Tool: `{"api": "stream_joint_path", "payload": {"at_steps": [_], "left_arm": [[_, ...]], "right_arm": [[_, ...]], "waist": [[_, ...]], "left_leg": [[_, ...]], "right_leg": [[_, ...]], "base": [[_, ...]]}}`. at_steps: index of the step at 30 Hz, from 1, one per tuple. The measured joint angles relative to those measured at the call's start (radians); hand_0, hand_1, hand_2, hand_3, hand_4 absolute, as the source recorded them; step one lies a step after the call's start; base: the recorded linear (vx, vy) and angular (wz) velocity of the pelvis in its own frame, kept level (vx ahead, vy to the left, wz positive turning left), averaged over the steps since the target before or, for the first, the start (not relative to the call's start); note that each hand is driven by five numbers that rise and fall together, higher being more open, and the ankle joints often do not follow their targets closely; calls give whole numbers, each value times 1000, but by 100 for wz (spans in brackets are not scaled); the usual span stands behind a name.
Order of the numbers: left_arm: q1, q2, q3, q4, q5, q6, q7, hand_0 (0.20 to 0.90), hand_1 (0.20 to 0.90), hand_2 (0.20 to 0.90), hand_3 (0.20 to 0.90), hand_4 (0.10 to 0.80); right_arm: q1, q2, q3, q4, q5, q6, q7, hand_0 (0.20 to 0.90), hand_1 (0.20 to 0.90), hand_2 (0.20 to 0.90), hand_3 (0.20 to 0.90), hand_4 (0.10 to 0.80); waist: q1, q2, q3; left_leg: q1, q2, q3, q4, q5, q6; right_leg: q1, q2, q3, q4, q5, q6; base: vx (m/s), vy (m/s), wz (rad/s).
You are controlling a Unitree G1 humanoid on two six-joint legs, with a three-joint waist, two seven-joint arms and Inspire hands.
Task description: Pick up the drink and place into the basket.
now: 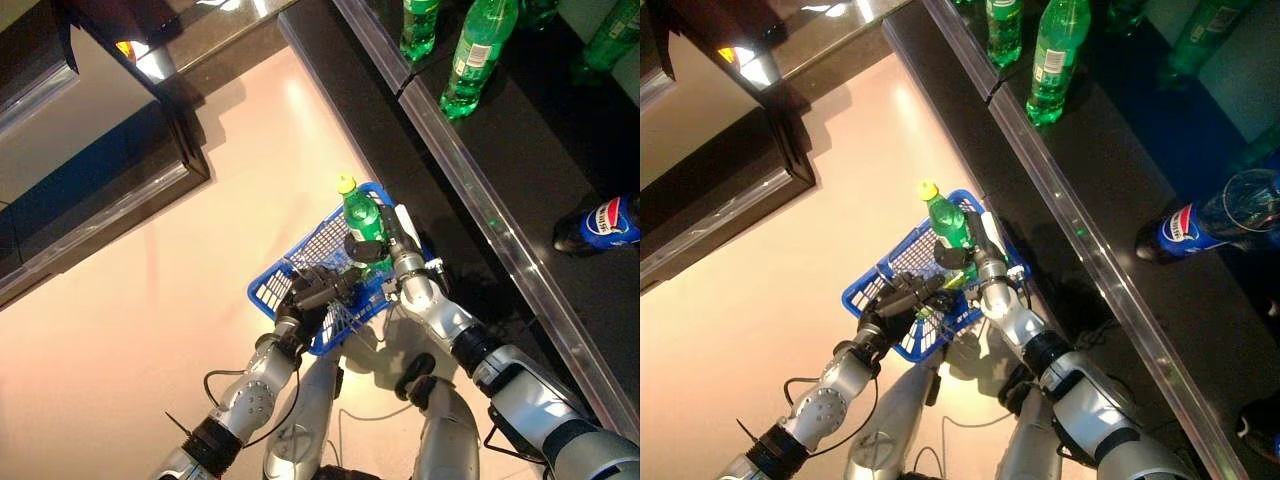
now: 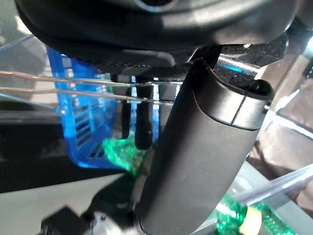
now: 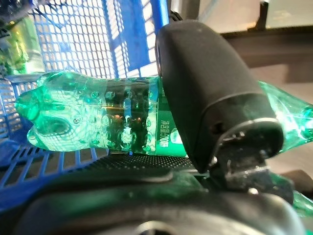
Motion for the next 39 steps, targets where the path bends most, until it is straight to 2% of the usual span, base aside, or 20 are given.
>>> {"api": "stream_joint_path", "payload": {"at_steps": [4,15,23,39], "left_arm": [[-29,-32,-3,35,0,-4,-1,300,300,300,200,100],[-66,-60,-33,85,0,-45,-25,300,300,300,200,100],[-70,-69,-35,92,0,-50,-43,300,300,300,200,100],[-75,-77,-45,115,0,-74,-82,300,300,300,200,100]], "right_arm": [[-10,21,23,70,1,19,6,300,300,300,200,100],[-24,41,63,220,-69,84,79,300,300,300,200,100],[-31,24,152,289,-339,162,144,300,300,300,200,100],[-149,11,260,290,-603,196,198,300,300,300,200,100]], "waist": [[2,2,0],[3,5,-1],[1,8,-2],[2,9,-3]], "left_leg": [[-5,-3,-1,2,1,0],[-27,-4,-4,4,9,-3],[-42,-3,-5,2,12,-8],[-55,1,-10,4,19,-13]], "right_leg": [[-5,-6,0,6,-2,0],[-33,-9,0,21,-4,-3],[-54,-8,1,28,-6,-10],[-72,-9,0,43,-9,-16]], "base": [[0,5,1],[0,0,0],[0,0,0],[0,0,0]]}}
